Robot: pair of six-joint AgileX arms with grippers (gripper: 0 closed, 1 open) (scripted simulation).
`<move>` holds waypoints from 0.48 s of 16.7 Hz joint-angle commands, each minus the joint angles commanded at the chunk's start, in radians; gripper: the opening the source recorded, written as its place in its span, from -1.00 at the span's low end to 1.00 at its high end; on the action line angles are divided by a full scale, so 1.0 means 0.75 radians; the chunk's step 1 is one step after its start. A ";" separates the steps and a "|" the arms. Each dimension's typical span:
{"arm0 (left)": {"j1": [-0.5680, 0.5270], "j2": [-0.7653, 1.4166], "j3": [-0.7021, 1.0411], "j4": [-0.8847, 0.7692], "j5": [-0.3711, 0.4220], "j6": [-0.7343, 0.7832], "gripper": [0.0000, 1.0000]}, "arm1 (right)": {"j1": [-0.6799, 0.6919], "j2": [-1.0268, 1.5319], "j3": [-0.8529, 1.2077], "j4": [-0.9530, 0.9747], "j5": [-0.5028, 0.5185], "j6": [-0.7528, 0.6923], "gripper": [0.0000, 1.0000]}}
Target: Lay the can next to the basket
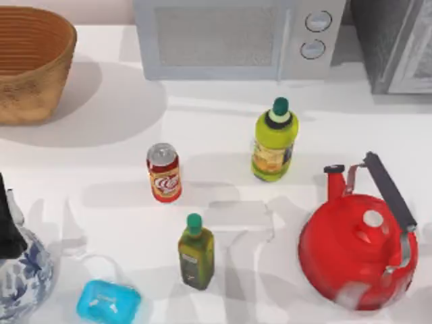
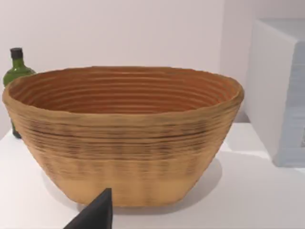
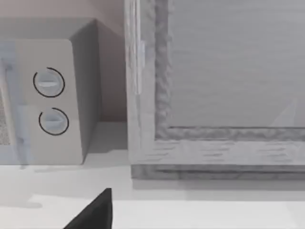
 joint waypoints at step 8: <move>0.008 0.244 0.286 -0.172 0.000 0.116 1.00 | 0.000 0.000 0.000 0.000 0.000 0.000 1.00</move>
